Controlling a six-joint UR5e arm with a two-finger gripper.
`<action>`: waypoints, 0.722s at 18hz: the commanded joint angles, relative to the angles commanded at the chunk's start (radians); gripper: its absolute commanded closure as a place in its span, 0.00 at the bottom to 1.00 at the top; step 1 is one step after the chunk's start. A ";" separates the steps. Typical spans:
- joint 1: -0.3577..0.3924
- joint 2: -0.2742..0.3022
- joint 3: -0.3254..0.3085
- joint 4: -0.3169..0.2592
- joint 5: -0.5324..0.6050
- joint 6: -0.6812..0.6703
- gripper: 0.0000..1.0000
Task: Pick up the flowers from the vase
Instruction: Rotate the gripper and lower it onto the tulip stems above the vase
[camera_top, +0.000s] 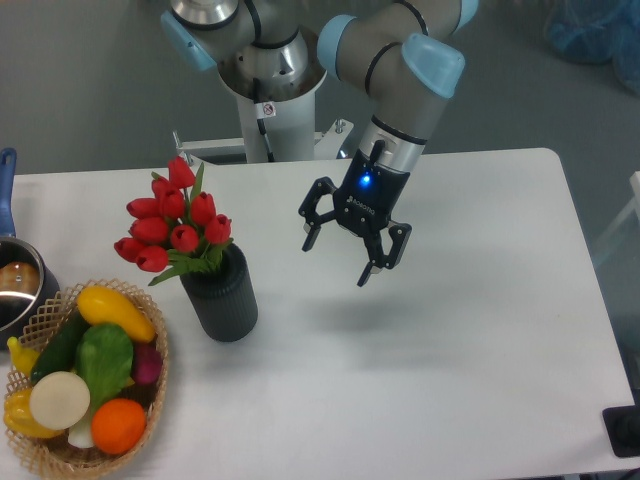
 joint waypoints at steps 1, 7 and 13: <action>0.014 0.000 -0.003 -0.002 -0.060 -0.008 0.00; 0.041 0.023 -0.091 0.002 -0.246 0.014 0.00; 0.029 0.044 -0.094 -0.003 -0.243 0.017 0.00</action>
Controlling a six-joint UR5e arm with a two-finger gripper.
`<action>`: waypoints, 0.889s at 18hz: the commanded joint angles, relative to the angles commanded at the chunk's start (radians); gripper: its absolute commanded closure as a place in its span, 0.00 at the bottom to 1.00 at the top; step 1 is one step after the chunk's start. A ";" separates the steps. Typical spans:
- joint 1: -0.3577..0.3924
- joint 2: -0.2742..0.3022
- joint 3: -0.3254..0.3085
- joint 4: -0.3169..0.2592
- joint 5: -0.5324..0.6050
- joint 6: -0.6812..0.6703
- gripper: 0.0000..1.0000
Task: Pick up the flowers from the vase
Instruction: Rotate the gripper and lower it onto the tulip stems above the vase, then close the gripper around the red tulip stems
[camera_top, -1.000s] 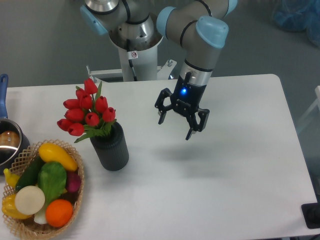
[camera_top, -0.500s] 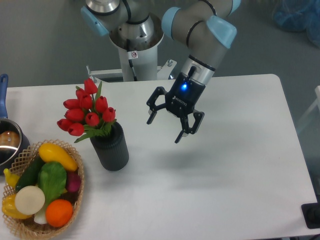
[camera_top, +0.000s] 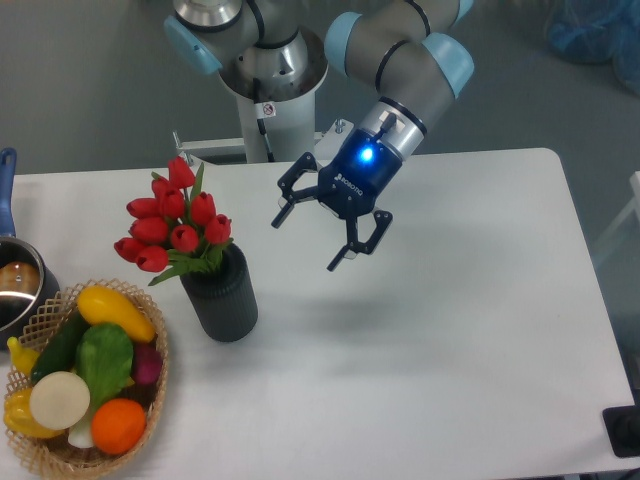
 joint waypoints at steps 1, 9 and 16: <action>-0.006 0.000 0.000 0.000 0.000 0.002 0.00; -0.095 0.014 -0.075 -0.002 0.002 0.087 0.00; -0.138 0.017 -0.094 -0.002 -0.002 0.121 0.00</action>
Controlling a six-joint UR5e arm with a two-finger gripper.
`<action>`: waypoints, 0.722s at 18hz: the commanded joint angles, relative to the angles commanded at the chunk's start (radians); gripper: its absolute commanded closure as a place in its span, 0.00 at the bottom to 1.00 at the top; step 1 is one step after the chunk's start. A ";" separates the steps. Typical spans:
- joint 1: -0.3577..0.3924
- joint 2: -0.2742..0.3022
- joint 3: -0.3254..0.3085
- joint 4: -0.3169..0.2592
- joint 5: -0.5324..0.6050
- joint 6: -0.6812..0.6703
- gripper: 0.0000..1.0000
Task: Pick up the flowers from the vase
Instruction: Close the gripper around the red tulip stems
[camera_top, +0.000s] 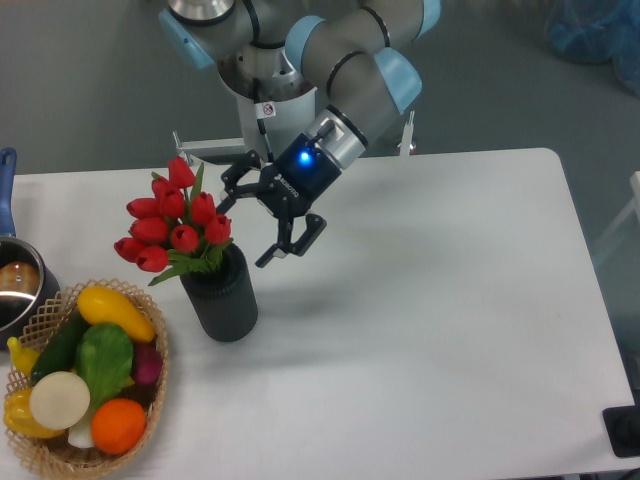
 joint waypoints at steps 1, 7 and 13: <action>-0.008 0.000 -0.003 0.000 0.002 0.000 0.00; -0.025 -0.017 -0.008 0.002 -0.008 0.071 0.07; -0.034 -0.035 -0.003 0.006 -0.021 0.123 0.56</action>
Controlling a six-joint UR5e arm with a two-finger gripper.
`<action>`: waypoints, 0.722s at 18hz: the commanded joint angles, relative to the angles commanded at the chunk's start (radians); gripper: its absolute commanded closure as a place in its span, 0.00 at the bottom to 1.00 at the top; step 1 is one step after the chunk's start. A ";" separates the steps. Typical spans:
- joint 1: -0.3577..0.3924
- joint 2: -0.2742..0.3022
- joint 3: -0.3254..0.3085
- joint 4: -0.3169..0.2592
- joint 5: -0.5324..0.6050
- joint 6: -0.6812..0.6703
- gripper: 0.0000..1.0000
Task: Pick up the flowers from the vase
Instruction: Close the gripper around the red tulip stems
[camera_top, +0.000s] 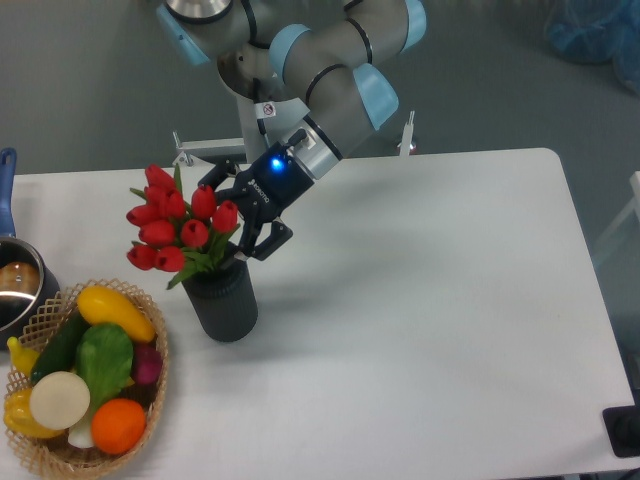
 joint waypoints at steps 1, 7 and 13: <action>0.000 -0.002 0.003 0.000 0.000 0.009 0.64; 0.006 -0.002 0.017 0.002 0.002 0.018 0.80; 0.020 0.015 0.025 0.000 -0.008 0.002 0.81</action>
